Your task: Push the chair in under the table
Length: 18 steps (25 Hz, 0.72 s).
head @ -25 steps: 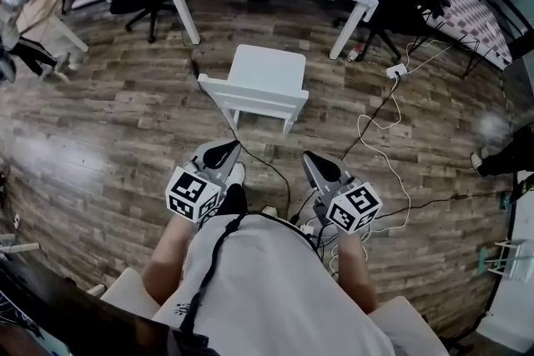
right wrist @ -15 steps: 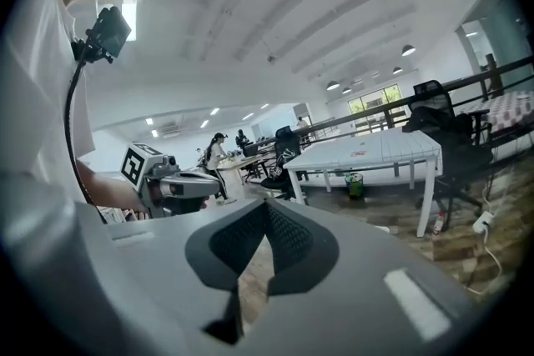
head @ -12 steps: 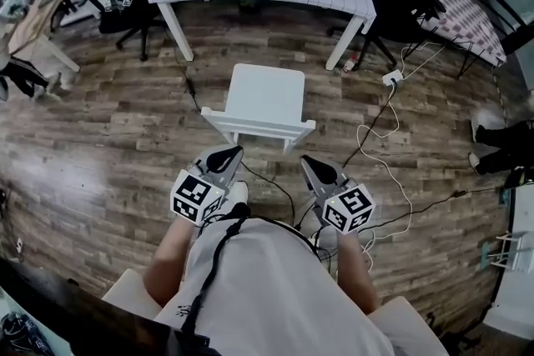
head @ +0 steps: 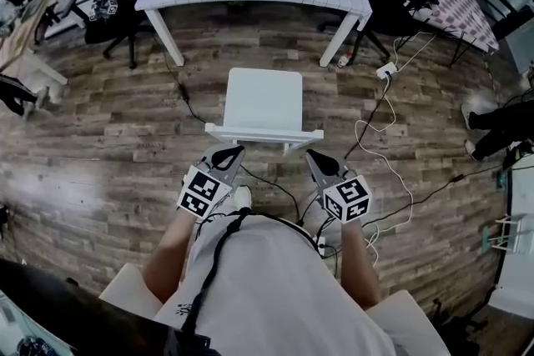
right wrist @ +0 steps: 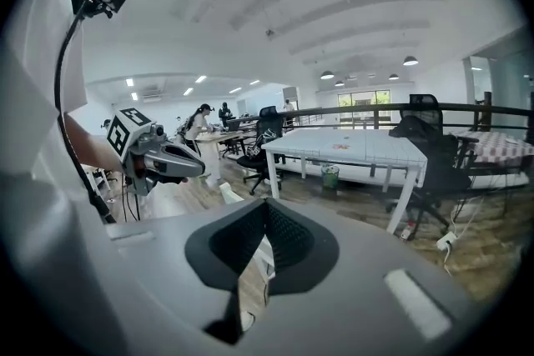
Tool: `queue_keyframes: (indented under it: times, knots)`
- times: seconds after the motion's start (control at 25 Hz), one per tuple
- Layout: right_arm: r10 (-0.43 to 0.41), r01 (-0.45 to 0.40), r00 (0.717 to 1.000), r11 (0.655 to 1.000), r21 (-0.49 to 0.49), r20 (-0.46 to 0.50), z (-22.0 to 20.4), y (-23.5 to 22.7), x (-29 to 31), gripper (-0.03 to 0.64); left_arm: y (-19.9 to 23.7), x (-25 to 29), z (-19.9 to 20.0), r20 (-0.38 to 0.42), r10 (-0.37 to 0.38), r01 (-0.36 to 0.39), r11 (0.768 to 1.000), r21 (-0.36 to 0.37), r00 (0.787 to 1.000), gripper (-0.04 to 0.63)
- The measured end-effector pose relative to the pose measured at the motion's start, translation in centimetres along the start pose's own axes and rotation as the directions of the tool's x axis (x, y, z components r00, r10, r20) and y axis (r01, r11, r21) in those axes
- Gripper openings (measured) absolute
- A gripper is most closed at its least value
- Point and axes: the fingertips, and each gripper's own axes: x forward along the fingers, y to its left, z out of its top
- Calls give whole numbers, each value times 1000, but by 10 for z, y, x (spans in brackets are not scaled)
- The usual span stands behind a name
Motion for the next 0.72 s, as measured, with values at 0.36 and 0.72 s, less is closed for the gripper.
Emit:
queue_keyframes:
  times: [0.36, 0.72]
  knots:
    - [-63, 41, 986, 989, -143, -154, -14, -10, 46, 29, 38, 10, -21, -83, -54, 60, 995, 75, 995, 8]
    - [-61, 35, 984, 987, -155, -167, -4, -10, 75, 31, 61, 22, -34, -132, -68, 88, 985, 149, 989, 8]
